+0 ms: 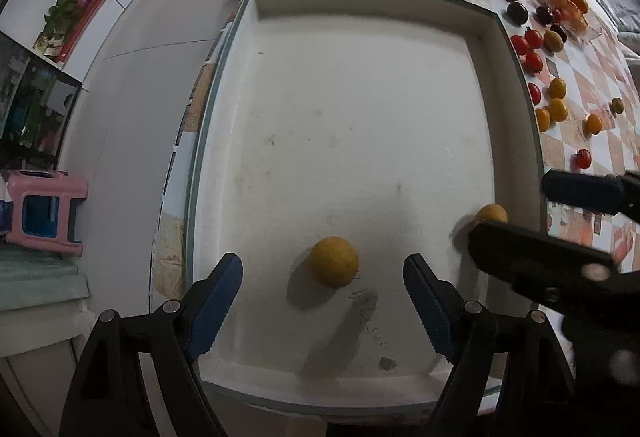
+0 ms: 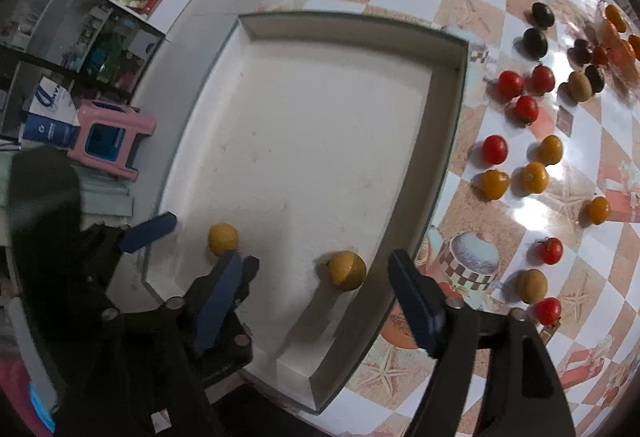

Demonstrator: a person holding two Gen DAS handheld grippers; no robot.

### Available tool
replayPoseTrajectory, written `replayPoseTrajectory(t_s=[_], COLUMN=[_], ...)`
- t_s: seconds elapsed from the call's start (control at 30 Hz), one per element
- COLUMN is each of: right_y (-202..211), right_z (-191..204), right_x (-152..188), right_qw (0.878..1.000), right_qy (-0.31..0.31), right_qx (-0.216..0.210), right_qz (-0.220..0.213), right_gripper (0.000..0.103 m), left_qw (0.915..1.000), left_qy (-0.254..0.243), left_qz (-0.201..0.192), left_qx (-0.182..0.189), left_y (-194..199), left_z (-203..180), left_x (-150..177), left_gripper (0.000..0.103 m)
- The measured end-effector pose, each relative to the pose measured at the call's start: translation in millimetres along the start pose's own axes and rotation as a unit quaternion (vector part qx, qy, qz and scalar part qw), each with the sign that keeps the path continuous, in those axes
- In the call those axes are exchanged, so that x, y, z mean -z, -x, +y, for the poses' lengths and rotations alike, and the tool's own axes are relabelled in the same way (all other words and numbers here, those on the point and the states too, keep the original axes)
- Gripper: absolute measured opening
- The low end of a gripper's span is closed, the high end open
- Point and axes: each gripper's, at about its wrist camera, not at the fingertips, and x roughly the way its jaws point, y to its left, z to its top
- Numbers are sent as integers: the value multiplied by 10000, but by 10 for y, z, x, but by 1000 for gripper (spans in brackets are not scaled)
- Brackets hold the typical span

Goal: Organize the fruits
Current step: 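Carry both yellow-brown fruits to the white tray and release them, then grasp a yellow-brown fruit with the right tool while the left tool grasps another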

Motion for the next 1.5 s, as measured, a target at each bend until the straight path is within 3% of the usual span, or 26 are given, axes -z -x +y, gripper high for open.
replayPoseTrajectory(t_s=[0.2,0.43,0.87,1.23,1.5], right_y=[205,363,591,800,761], right_z=[-152,-620,-1729,-2209,-2350], right_x=[50,257,891,1112,1029], right_qw=[9998,9972,9777,9672,9725], right_qy=[-56,-554,-1859,-2286,-2026], right_qx=[178,446,963,1066,1111], right_qz=[-114,-222,-175,-286,-301], right_gripper=[84,86,86,86,86], left_qw=[10000,9992,9859,9823,9814], left_qy=[-53,-370,-1504,-1742,-1837], left_qz=[-12,-100,-623,-440,-312], left_qx=[15,58,394,533,468], left_y=[113,214,607,451,244], left_z=[-129,-459,-1392,-1923,-2151], left_x=[-7,-46,-143,-231,-289], left_gripper=[84,84,84,84,84])
